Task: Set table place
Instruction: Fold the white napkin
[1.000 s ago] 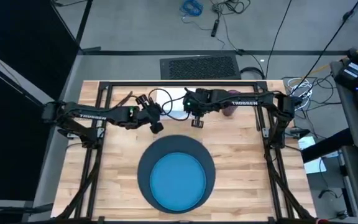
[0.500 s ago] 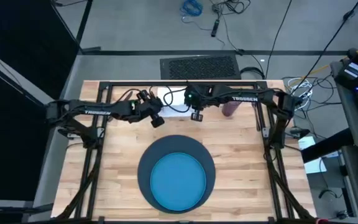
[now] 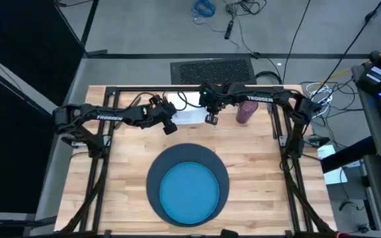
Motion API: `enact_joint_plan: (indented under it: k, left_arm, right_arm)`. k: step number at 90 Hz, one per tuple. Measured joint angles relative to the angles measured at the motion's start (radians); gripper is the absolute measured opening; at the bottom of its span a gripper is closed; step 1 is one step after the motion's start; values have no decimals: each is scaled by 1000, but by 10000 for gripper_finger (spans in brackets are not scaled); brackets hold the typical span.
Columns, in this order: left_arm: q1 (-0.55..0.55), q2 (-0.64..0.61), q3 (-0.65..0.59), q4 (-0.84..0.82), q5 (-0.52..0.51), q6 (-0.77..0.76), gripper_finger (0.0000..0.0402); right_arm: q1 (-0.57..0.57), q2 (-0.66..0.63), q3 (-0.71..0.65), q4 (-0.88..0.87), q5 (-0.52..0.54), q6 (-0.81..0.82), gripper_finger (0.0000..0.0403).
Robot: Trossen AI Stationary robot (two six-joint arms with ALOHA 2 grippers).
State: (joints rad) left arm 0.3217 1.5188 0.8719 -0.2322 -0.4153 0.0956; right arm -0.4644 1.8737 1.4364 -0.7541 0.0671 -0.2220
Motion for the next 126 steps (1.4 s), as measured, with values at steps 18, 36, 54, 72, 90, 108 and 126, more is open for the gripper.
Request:
enact_joint_plan:
  k: [18,36,54,72,90,108,126]
  left_arm:
    - [24,0,-1,12,36,9,0]
    - [53,15,-2,21,67,16,0]
    - [75,73,-2,57,90,19,0]
    - [87,99,-2,117,90,26,0]
    - [117,99,-2,122,117,33,0]
    - [142,99,-2,123,180,18,0]
    - [179,124,-2,137,266,-6,0]
  right_arm:
    - [-12,47,-1,41,5,-7,0]
    - [-20,56,-1,84,15,-11,0]
    - [-29,56,-2,84,15,-10,0]
    - [-35,61,-2,88,15,-11,0]
    - [-62,91,-2,99,-57,-5,0]
    - [-72,105,-2,105,-73,0,0]
    - [-76,105,-2,120,-72,4,0]
